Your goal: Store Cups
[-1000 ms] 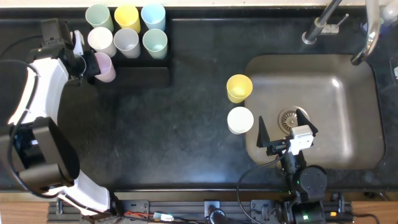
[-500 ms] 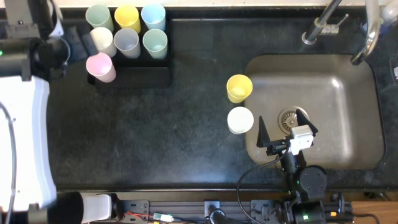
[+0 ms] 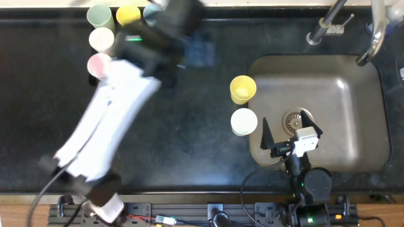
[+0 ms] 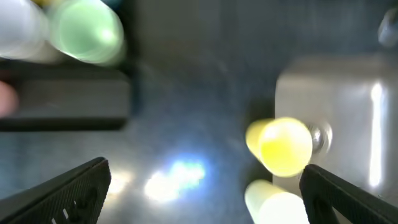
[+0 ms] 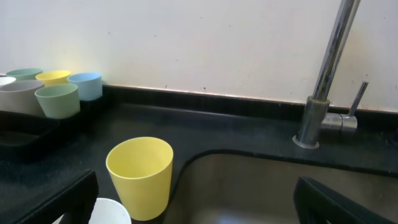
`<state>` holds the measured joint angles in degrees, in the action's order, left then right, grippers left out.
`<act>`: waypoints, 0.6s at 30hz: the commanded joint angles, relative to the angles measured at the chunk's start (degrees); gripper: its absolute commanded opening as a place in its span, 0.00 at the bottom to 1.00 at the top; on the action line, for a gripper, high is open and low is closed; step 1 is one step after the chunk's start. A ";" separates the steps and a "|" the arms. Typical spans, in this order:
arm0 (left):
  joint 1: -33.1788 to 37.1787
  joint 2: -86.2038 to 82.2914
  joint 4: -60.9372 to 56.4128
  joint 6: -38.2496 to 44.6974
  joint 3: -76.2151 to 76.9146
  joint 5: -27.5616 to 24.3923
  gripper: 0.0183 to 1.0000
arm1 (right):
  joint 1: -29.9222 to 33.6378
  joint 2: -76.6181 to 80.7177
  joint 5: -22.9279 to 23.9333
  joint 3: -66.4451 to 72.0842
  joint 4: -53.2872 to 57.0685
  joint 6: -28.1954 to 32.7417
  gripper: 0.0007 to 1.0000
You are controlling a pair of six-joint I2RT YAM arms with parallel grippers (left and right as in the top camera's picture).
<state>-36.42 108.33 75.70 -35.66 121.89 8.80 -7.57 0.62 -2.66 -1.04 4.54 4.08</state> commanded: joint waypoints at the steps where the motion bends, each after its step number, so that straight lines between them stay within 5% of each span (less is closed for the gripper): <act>1: -5.11 5.11 1.09 -4.15 1.64 -2.56 1.00 | 0.09 -0.37 0.17 0.76 -0.28 -0.22 1.00; 11: -7.69 15.78 0.70 -8.35 1.62 -5.25 0.97 | 0.09 -0.37 0.17 0.76 -0.26 -0.22 1.00; 18: -7.69 23.45 -7.08 -8.11 1.62 -7.69 0.85 | 0.09 -0.37 0.17 0.76 -0.26 -0.22 1.00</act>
<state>-43.53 128.90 70.67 -42.89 122.15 2.92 -7.60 0.62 -2.68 -1.04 4.56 4.08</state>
